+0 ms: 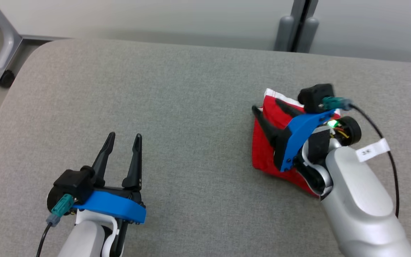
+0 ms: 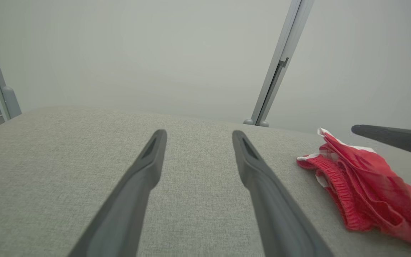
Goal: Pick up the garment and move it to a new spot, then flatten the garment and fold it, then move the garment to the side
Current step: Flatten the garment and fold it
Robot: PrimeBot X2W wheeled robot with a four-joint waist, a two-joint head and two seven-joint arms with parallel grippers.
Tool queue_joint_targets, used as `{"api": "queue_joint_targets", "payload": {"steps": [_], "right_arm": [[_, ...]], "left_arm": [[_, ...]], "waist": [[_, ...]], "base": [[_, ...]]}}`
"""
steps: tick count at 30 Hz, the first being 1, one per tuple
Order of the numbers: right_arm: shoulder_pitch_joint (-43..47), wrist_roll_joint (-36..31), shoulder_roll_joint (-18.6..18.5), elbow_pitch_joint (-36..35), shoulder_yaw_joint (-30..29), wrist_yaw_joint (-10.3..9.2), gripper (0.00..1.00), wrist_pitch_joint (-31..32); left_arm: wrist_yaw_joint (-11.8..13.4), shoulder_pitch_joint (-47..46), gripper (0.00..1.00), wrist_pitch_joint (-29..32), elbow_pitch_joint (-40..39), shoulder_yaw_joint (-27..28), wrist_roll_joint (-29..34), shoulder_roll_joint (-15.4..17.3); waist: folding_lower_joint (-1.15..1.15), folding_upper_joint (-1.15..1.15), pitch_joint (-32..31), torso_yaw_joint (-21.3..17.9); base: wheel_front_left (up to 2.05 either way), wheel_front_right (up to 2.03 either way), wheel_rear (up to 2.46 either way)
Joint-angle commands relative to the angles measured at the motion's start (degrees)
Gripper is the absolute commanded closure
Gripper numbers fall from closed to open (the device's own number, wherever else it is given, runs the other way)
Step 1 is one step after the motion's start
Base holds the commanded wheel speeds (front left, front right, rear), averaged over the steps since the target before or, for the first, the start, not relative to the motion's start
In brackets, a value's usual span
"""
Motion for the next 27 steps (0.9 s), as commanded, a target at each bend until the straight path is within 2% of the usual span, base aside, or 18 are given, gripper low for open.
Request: {"api": "queue_joint_targets", "payload": {"steps": [1, 5, 10, 14, 18, 19, 21, 27], "right_arm": [[0.2, 0.3, 0.0, -0.8, -0.4, 0.04, 0.00, -0.5], [3.8, -1.0, -4.2, -5.7, -4.6, 0.03, 0.00, -2.4], [9.9, -4.9, -7.3, -9.2, -13.2, 0.03, 0.00, -3.6], [13.4, -8.1, -6.9, -7.5, -15.8, 0.04, 0.00, -4.4], [14.3, -11.4, -5.7, -3.9, -14.1, 0.04, 0.00, -5.7], [14.1, -11.8, -5.1, -2.9, -13.3, 0.04, 0.11, -6.3], [13.2, -12.6, -4.4, -0.6, -11.2, 0.04, 1.00, -7.0], [10.8, -11.5, -2.1, 4.4, -3.9, 0.04, 1.00, -8.4]], "left_arm": [[0.2, 0.5, 0.00, -0.2, -0.1, 0.3, 0.0, 0.3], [0.6, 2.1, 0.00, -0.2, -0.6, 1.3, -0.1, 0.4], [1.0, 3.7, 0.00, -0.2, -1.3, 2.3, -0.1, 0.7], [1.1, 3.8, 0.00, -0.2, -1.9, 2.7, 0.2, 0.7], [1.0, 2.7, 0.00, -0.2, -2.2, 2.2, 0.4, 0.5], [1.0, 2.4, 0.00, -0.2, -2.2, 2.2, 0.4, 0.6], [0.9, 1.9, 0.00, -0.2, -2.2, 2.0, 0.4, 0.7], [0.8, 1.0, 0.00, -0.2, -1.8, 1.7, 0.4, 1.0]], "waist": [[0.00, 0.00, -0.8, -0.7], [0.00, 0.00, -2.7, -2.0], [0.00, 0.00, -3.9, -3.0], [0.00, 0.00, -3.3, -3.1], [0.00, 0.00, -2.0, -2.7], [0.00, 0.00, -1.7, -2.6], [0.00, 0.00, -1.1, -2.3], [0.00, 0.00, -0.6, -1.8]], "base": [[0.00, 0.00, 0.00], [0.00, 0.00, 0.00], [0.00, 0.00, 0.00], [0.00, 0.00, 0.00], [0.00, 0.00, 0.00], [0.00, 0.00, 0.00], [0.00, 0.00, 0.00], [0.00, 0.00, 0.00]]}}
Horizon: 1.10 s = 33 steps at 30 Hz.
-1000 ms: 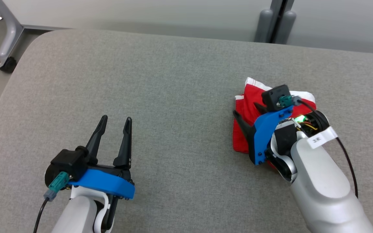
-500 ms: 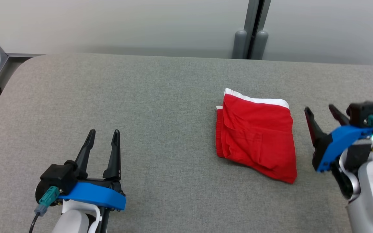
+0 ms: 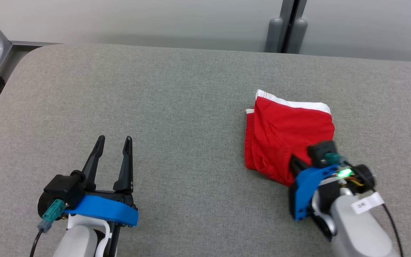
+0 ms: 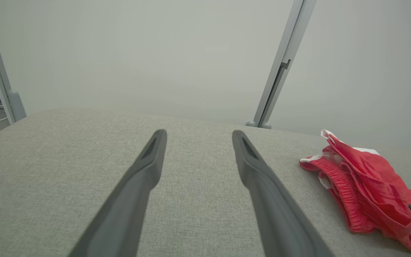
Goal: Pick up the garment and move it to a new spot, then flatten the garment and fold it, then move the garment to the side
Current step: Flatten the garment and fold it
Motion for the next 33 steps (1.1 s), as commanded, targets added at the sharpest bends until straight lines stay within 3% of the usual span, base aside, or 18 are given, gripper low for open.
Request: {"api": "queue_joint_targets", "payload": {"steps": [1, 9, 13, 14, 15, 26, 33], "right_arm": [[-0.4, 0.9, 0.5, 0.3, 1.3, 0.04, 1.00, -0.4], [1.5, 10.2, 1.4, -4.0, 20.2, 0.04, 1.00, 0.7], [2.7, 15.2, -0.8, -9.3, 23.9, 0.03, 0.97, 0.3], [3.2, 15.8, -1.1, -10.8, 23.4, 0.03, 0.53, -0.5], [3.9, 16.5, -1.5, -12.2, 22.0, 0.03, 0.00, -1.4], [14.2, 10.0, -1.0, -27.4, -1.6, 0.04, 0.00, -6.4], [17.2, 7.0, 0.5, -29.0, -11.1, 0.04, 0.00, -7.1]], "left_arm": [[0.0, -1.1, 0.00, -0.2, 0.1, -0.1, 0.1, 0.1], [0.8, 0.5, 0.00, -0.2, 0.1, 0.6, -0.5, 0.4], [1.4, 1.6, 0.00, -0.2, -0.2, 1.4, -1.0, 0.7], [1.5, 1.9, 0.00, -0.2, -0.3, 1.7, -1.0, 0.8], [1.7, 2.2, 0.00, -0.2, -0.4, 1.9, -1.1, 0.9], [3.6, 6.3, 0.00, -0.2, -2.1, 5.0, -1.3, 1.6], [4.4, 9.1, 0.00, -0.2, -3.0, 5.5, -1.9, 2.1]], "waist": [[0.00, 0.00, -0.1, 0.0], [0.00, 0.00, -1.8, -1.1], [0.00, 0.00, -2.9, -2.5], [0.00, 0.00, -3.2, -3.0], [0.00, 0.00, -3.5, -3.4], [0.00, 0.00, -6.7, -8.5], [0.00, 0.00, -8.2, -10.7]], "base": [[0.00, 0.00, 0.00], [0.00, 0.00, 0.00], [0.00, 0.00, 0.00], [0.00, 0.00, 0.00], [0.00, 0.00, 0.00], [0.00, 0.00, 0.00], [0.00, 0.00, 0.00]]}}
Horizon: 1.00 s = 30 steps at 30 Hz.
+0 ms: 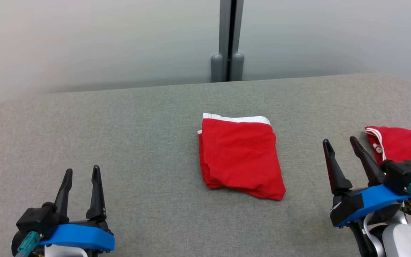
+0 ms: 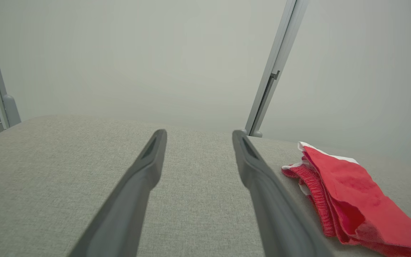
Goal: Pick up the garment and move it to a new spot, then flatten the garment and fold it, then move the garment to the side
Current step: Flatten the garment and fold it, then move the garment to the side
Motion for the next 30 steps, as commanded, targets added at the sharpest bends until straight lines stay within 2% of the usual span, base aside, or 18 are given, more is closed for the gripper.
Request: {"api": "queue_joint_targets", "payload": {"steps": [1, 13, 30], "right_arm": [[0.9, -0.5, 0.3, 0.6, -0.6, 0.04, 0.00, -0.5], [2.0, -0.7, 1.1, 6.6, -1.3, 0.04, 0.00, -2.8], [0.6, -0.8, 1.5, 6.4, -0.9, 0.04, 0.00, -1.8]], "left_arm": [[0.0, 0.7, 0.00, -0.1, -0.2, -0.1, -0.2, 0.2], [0.4, 1.6, 0.00, 0.8, -0.2, -0.7, -0.7, 0.8], [0.9, 1.7, 0.00, 1.3, -0.8, -1.0, -1.4, 1.4]], "waist": [[0.00, 0.00, -0.6, -0.5], [0.00, 0.00, -2.2, -0.4], [0.00, 0.00, -1.4, -0.4]], "base": [[0.00, 0.00, 0.00], [0.00, 0.00, 0.00], [0.00, 0.00, 0.00]]}}
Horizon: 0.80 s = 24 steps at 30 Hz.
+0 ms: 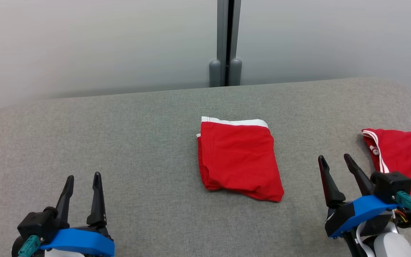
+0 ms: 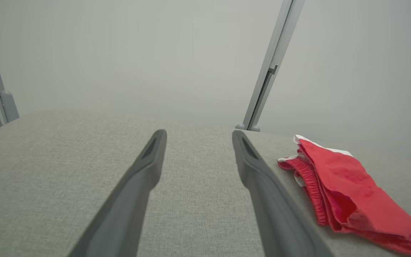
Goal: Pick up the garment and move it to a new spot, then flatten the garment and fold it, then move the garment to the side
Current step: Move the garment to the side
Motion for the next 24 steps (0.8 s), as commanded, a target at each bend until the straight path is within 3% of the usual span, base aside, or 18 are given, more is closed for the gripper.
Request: {"api": "queue_joint_targets", "payload": {"steps": [1, 11, 16, 24], "right_arm": [[-0.4, 0.3, 0.3, -0.3, 0.2, 0.04, 0.00, 0.2], [-10.4, -0.1, 0.6, 2.5, 1.8, 0.04, 0.00, 9.1], [-17.1, -0.7, 0.6, 10.5, 0.8, 0.04, 0.00, 15.7], [-24.2, 0.0, 0.6, 25.8, -0.8, 0.04, 0.00, 19.7]], "left_arm": [[0.2, -0.1, 0.00, 0.0, -0.2, 0.1, -0.2, 0.4], [0.3, -3.8, 0.00, 0.2, -2.2, -0.6, 0.8, 0.9], [-0.1, -6.8, 0.00, 0.4, -2.9, -1.7, 1.5, 0.7], [-1.5, -10.4, 0.00, -0.1, -0.6, -2.8, 1.7, 0.4]], "waist": [[0.00, 0.00, 0.2, 0.1], [0.00, 0.00, 5.6, 1.8], [0.00, 0.00, 9.2, 4.1], [0.00, 0.00, 12.4, 7.2]], "base": [[0.00, 0.00, 0.00], [0.00, 0.00, 0.00], [0.00, 0.00, 0.00], [0.00, 0.00, 0.00]]}}
